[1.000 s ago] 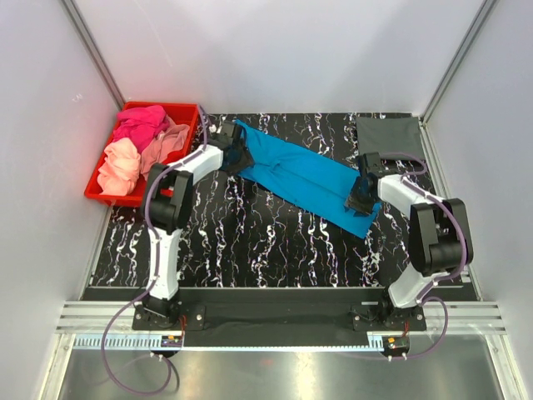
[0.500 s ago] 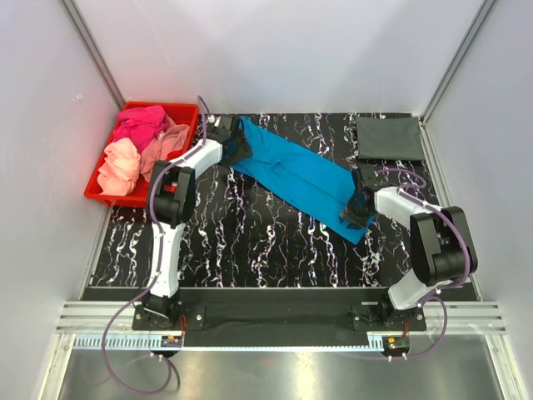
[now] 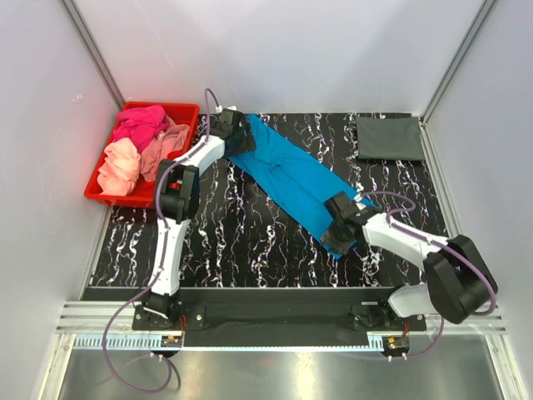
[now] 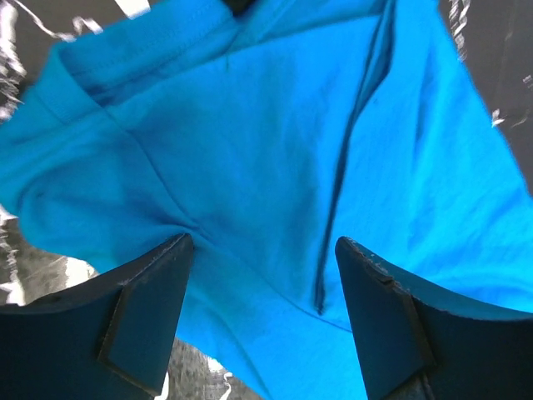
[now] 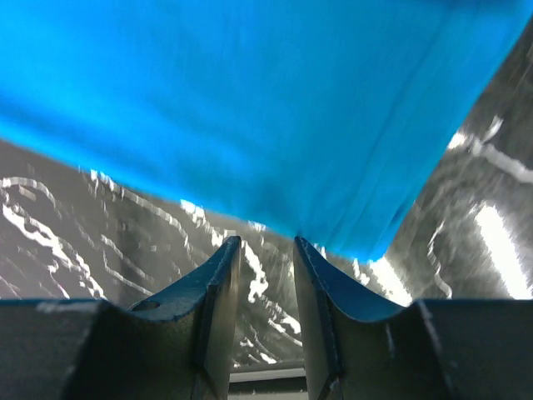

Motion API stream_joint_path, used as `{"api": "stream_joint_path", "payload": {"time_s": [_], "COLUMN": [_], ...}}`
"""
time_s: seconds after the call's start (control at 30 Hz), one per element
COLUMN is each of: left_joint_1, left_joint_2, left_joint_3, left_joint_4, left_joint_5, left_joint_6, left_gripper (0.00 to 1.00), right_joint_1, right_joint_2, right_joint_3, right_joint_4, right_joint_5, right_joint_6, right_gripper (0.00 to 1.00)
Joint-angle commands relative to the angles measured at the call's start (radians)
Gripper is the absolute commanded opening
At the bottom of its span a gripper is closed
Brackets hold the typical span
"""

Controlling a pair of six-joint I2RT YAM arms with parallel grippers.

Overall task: Fold and stack the t-shirts
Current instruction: Fold the tshirt

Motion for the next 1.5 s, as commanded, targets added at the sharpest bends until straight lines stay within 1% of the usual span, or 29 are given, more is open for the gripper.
{"api": "stream_joint_path", "payload": {"time_s": [0.0,0.07,0.13,0.27,0.33,0.37,0.4,0.43,0.47,0.5,0.53,0.6,0.63,0.67,0.7,0.77,0.8,0.87,0.9,0.97,1.0,1.03,1.13,1.2,1.37,1.47], "left_joint_1": [0.012,0.012,0.012,0.02,0.023,0.025,0.026,0.026,0.028,0.026,0.028,0.026,0.026,0.026,0.026,0.026,0.026,0.026,0.026,0.026,0.026,0.026,0.026,0.026,0.028,0.029], "left_joint_2": [0.034,0.032,0.034,0.026,-0.011,-0.028,-0.047,-0.089,-0.113,-0.138,-0.2,-0.273,-0.307,-0.371,-0.397,-0.454,-0.466,-0.491,-0.514,-0.549,-0.602,-0.627,-0.707,-0.727,-0.747,-0.736], "left_joint_3": [0.037,0.026,0.028,0.032,0.023,0.022,0.022,0.023,0.017,0.009,-0.003,-0.073,-0.104,-0.133,-0.187,-0.213,-0.227,-0.233,-0.242,-0.287,-0.326,-0.397,-0.475,-0.476,-0.456,-0.456], "left_joint_4": [0.017,0.037,0.052,0.061,0.074,0.072,0.066,0.061,0.057,0.052,0.046,0.066,0.075,0.084,0.097,0.082,0.051,0.003,-0.058,-0.089,-0.075,-0.063,-0.052,-0.089,-0.126,-0.129], "left_joint_5": [0.061,0.078,0.086,0.094,0.11,0.113,0.118,0.121,0.126,0.138,0.146,0.181,0.186,0.192,0.204,0.21,0.221,0.232,0.241,0.242,0.261,0.267,0.282,0.266,0.222,0.221], "left_joint_6": [0.01,0.0,-0.004,-0.004,-0.003,-0.003,0.003,0.006,0.006,0.005,0.002,-0.016,-0.026,-0.032,-0.044,-0.044,-0.04,-0.026,-0.023,-0.026,-0.039,-0.046,-0.046,-0.024,-0.007,-0.012], "left_gripper": [0.76,0.76,0.76,0.76,0.77,0.77,0.77,0.77,0.77,0.77,0.77,0.77,0.77,0.78,0.78,0.78,0.78,0.78,0.78,0.78,0.78,0.78,0.78,0.79,0.79,0.79], "right_joint_1": [0.077,0.103,0.136,0.183,0.189,0.189,0.189,0.189,0.189,0.188,0.189,0.189,0.188,0.188,0.188,0.188,0.188,0.17,0.169,0.166,0.163,0.159,0.14,0.11,0.091,0.091], "right_joint_2": [-0.055,-0.036,-0.009,0.013,0.008,0.01,0.013,0.034,0.053,0.073,0.117,0.151,0.171,0.177,0.177,0.165,0.159,0.156,0.177,0.215,0.234,0.267,0.277,0.28,0.329,0.326], "right_joint_3": [-0.029,-0.024,-0.002,0.087,0.136,0.152,0.169,0.199,0.219,0.235,0.268,0.292,0.298,0.299,0.296,0.273,0.264,0.252,0.271,0.304,0.316,0.331,0.321,0.293,0.312,0.316], "right_joint_4": [-0.021,-0.007,0.0,-0.043,-0.04,-0.043,-0.05,-0.079,-0.108,-0.127,-0.164,-0.188,-0.195,-0.196,-0.196,-0.185,-0.185,-0.164,-0.173,-0.194,-0.196,-0.199,-0.172,-0.138,-0.152,-0.159], "right_joint_5": [0.108,0.132,0.148,0.178,0.16,0.161,0.175,0.221,0.25,0.262,0.275,0.269,0.232,0.212,0.192,0.158,0.157,0.085,0.077,0.069,0.068,0.06,0.033,0.017,0.028,0.045], "right_joint_6": [0.155,0.175,0.158,0.047,-0.038,-0.147,-0.203,-0.258,-0.359,-0.401,-0.472,-0.515,-0.55,-0.563,-0.573,-0.604,-0.616,-0.644,-0.652,-0.679,-0.687,-0.702,-0.708,-0.707,-0.705,-0.699], "right_gripper": [0.4,0.4,0.4,0.41,0.43,0.46,0.48,0.48,0.49,0.49,0.5,0.5,0.51,0.51,0.51,0.51,0.52,0.53,0.53,0.51,0.5,0.5,0.49,0.47,0.42,0.35]}}
